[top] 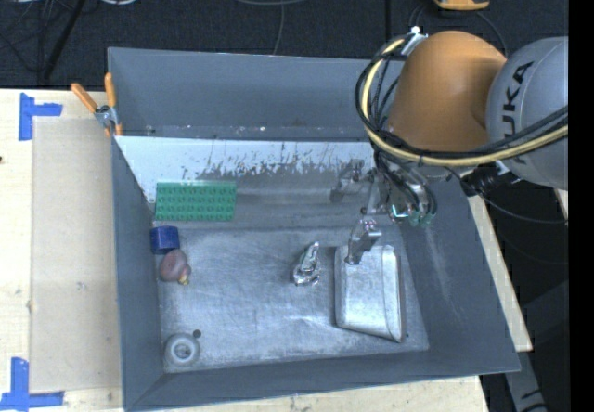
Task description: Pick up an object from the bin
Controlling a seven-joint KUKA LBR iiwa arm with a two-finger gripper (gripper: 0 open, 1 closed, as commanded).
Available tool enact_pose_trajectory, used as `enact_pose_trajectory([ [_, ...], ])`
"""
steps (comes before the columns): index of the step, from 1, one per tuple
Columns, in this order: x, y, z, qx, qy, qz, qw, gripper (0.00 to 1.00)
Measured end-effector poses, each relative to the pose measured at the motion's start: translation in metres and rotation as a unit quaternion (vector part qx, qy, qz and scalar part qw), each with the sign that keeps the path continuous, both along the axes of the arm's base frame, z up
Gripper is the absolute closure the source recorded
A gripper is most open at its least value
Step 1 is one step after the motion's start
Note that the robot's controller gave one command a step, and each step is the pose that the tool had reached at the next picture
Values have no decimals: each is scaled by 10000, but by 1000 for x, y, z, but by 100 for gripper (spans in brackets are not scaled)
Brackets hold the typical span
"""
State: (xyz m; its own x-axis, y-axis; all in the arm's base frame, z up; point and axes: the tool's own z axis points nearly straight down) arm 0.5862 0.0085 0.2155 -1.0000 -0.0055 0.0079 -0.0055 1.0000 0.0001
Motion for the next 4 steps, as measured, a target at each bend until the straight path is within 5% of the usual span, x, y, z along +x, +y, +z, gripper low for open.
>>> enact_pose_trajectory([
  [1,17,5,-105,1,-4,39,10000,0],
  [2,23,20,-143,0,-55,578,9983,0],
  [3,24,21,-140,10,-83,568,9984,100],
  [4,-35,27,38,4,-78,983,9951,100],
])
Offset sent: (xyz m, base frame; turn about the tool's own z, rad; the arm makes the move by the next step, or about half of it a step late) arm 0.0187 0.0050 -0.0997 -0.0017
